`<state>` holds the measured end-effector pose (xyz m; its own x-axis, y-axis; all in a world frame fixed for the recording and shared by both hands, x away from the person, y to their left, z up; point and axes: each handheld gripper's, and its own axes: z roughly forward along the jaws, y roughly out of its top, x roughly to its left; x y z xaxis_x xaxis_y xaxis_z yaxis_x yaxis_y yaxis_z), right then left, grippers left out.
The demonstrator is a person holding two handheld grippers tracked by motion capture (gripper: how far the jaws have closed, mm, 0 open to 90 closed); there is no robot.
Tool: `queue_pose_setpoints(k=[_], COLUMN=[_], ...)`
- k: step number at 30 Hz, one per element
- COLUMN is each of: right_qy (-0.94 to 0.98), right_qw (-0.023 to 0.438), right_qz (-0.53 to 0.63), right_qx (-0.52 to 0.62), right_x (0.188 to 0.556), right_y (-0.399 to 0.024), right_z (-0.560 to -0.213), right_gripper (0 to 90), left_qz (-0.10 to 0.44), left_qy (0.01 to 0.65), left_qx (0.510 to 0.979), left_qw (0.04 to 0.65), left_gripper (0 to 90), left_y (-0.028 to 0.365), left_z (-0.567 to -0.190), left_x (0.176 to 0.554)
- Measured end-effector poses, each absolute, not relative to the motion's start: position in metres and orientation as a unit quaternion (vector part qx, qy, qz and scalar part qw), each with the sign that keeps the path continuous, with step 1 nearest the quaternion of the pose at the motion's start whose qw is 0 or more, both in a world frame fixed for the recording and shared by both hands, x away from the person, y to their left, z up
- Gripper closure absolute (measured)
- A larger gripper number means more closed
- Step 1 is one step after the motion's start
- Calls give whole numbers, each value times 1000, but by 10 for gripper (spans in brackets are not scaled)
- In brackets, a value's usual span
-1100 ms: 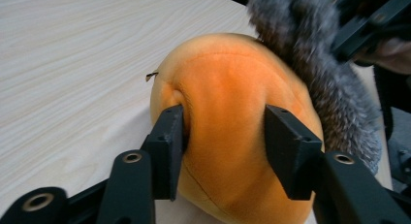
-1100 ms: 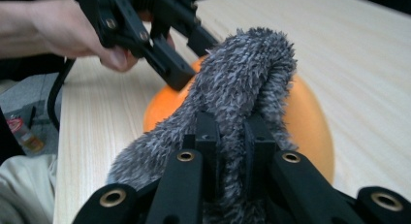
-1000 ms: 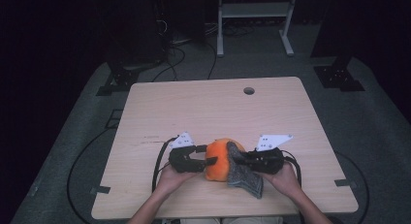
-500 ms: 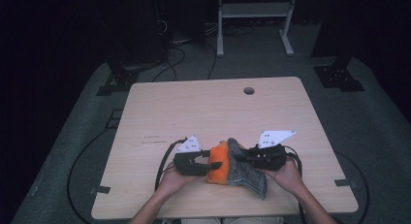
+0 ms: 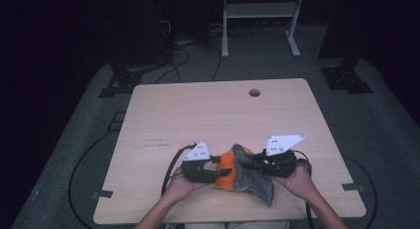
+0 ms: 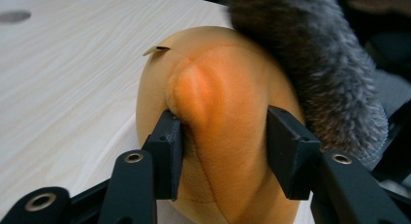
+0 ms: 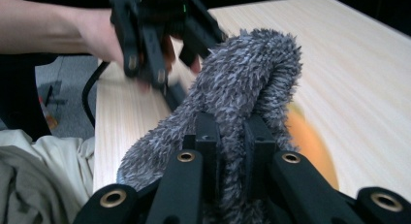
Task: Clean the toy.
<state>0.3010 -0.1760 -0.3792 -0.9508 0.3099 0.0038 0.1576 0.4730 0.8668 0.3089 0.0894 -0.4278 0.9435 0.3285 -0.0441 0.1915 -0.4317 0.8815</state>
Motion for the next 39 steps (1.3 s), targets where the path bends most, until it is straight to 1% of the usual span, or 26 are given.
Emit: queue_pose_setpoints(k=[2,4,11,14,16,19,22,25,27,29,30,31,32,33,34,35,37,39], right_qy=[868,872,879,877,871,883,887,883,877,869,868,867,866,866,865,864,861,861], right_qw=[70,61,49,47,48,49,41,24,12,12,16,18,18,20,23,26,32,39], right_qz=[474,467,446,454,467,447,437,433,439,453,455,457,457,456,457,458,464,465], right_qx=[128,131,162,153,144,133,145,180,196,199,199,200,203,206,208,208,205,202], right_x=[305,309,308,309,315,326,335,343,343,339,337,336,335,333,331,328,319,311], right_y=[-164,-162,-196,-197,-190,-177,-180,-200,-208,-209,-208,-208,-208,-208,-208,-208,-206,-205], right_z=[-378,-383,-400,-391,-381,-374,-381,-399,-411,-416,-417,-417,-417,-416,-416,-415,-416,-416], right_gripper=[796,797,798,798,797,796,797,795,796,797,797,798,798,798,798,798,798,798], left_qz=[81,77,67,68,71,66,59,56,52,56,52,48,39,26,3,-16,-33,-30], left_qy=[143,141,139,130,127,134,141,145,149,150,155,162,180,192,201,208,211,211], left_qx=[851,851,849,849,849,850,848,849,848,849,849,848,844,844,840,833,829,835], left_qw=[498,500,506,508,507,505,507,505,506,503,502,502,503,500,503,512,517,507], left_gripper=[526,527,524,526,526,525,525,526,526,517,488,432,365,268,204,162,118,111], left_y=[89,93,97,95,93,96,102,107,107,107,107,107,107,107,106,104,98,88], left_z=[-427,-428,-430,-430,-430,-431,-434,-437,-438,-438,-437,-435,-433,-432,-431,-430,-429,-428], left_x=[307,308,310,308,306,309,313,315,317,318,319,320,321,323,325,325,324,323])
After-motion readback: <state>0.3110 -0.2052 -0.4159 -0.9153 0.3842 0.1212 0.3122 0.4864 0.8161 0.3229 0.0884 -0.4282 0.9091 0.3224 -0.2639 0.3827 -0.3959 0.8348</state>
